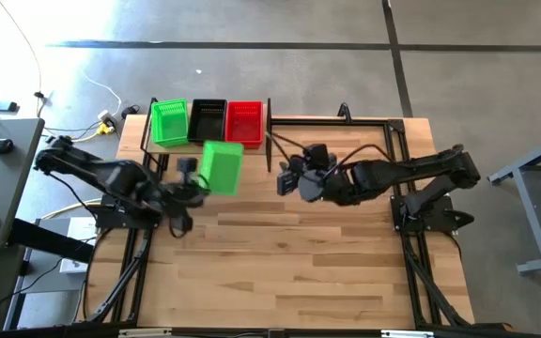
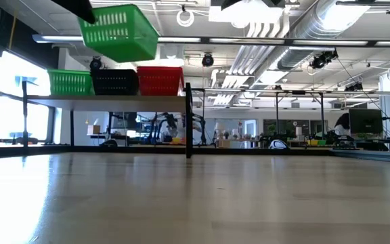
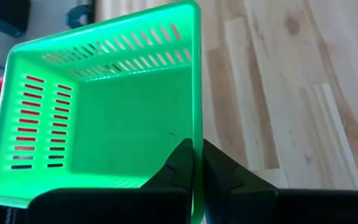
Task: Stack baskets on shelf by color
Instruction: Stack the green bin on top of the green bin on the shelf
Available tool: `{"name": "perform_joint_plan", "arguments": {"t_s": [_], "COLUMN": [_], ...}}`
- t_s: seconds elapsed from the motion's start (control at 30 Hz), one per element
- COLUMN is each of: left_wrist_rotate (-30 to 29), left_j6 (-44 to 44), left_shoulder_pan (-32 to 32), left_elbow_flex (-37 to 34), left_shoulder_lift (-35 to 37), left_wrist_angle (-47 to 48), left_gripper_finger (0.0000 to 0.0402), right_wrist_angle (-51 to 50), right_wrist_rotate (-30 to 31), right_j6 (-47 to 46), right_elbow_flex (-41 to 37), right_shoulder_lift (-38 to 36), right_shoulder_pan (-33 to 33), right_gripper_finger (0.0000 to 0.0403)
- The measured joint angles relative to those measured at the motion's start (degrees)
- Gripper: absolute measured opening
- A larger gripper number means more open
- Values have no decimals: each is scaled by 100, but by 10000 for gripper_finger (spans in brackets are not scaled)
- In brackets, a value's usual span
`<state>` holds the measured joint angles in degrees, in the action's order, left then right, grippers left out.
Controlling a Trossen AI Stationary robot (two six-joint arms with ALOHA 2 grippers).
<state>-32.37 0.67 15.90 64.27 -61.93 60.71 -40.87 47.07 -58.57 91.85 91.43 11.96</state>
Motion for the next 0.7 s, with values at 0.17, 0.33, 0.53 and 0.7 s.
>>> {"name": "perform_joint_plan", "arguments": {"t_s": [0.17, 0.33, 0.53, 0.7], "left_wrist_rotate": [-255, -447, -436, -434], "left_j6": [-4, 354, 914, 1457], "left_shoulder_pan": [-304, -730, -1344, -1925], "left_elbow_flex": [-114, -113, -113, -111], "left_shoulder_lift": [869, 1511, 1890, 2009], "left_wrist_angle": [319, 746, 1300, 1514], "left_gripper_finger": [1, 1, 1, 1], "right_wrist_angle": [39, 41, 42, 42], "right_wrist_rotate": [-75, -582, -878, -1009], "right_j6": [360, 651, 866, 1065], "right_elbow_flex": [0, 0, 0, 0], "right_shoulder_lift": [-104, -100, -98, -94], "right_shoulder_pan": [-331, -706, -1040, -1209], "right_gripper_finger": [169, 169, 169, 169]}}
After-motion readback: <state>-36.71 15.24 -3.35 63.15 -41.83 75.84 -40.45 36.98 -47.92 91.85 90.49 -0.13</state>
